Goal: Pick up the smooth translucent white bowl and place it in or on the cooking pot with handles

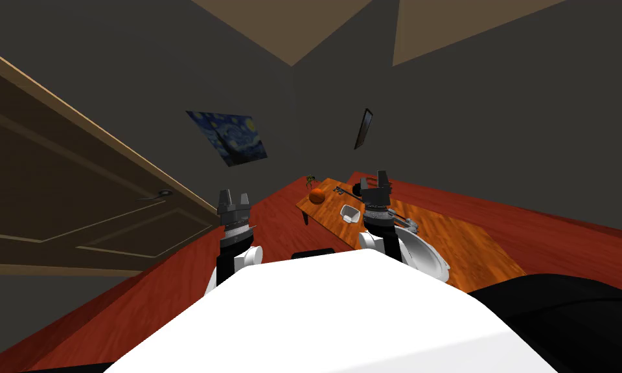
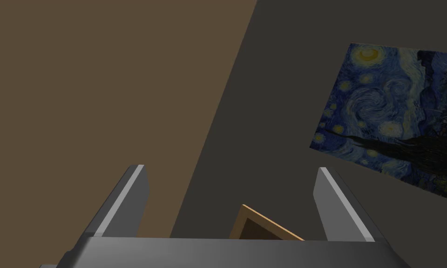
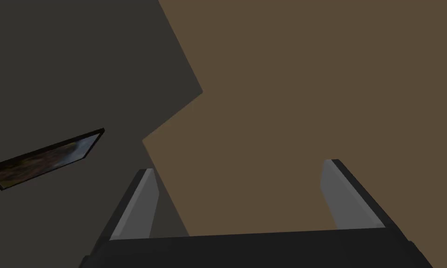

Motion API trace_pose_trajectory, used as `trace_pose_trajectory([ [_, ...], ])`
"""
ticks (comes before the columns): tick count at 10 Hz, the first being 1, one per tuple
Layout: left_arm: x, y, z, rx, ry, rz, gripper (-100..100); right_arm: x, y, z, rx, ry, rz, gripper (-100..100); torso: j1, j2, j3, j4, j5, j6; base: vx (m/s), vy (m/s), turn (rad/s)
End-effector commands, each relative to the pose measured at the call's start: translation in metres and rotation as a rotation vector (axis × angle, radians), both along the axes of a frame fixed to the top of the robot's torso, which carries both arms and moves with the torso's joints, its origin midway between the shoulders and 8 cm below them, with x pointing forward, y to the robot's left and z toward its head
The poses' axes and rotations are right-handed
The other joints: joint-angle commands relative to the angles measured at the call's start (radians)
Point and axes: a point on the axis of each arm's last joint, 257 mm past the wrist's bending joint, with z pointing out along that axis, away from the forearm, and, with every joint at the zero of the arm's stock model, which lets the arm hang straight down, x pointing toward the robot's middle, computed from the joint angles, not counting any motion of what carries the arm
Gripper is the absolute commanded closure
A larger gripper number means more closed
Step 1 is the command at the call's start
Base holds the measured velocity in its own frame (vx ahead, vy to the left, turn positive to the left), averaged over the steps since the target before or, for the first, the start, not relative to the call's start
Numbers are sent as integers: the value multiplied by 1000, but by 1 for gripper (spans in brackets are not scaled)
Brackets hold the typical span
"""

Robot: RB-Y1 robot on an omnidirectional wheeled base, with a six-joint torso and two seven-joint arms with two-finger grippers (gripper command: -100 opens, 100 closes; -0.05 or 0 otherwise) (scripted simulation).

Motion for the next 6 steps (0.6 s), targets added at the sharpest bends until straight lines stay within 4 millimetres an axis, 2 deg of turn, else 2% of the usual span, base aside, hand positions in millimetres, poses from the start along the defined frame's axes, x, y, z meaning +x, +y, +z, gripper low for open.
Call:
trace_pose_trajectory([
  [1,0,0,0,0,0,0,0,4,5,-5,-35,18,10,-100,0,0,0,0,0,0,-4,6,83],
  [3,0,0,0,0,0,0,0,14,13,-16,-98,54,20,-100,0,0,0,0,0,0,-14,11,123],
  [6,0,0,0,0,0,0,0,33,25,-44,-222,131,26,-100,1,1,1,0,0,0,-21,17,180],
])
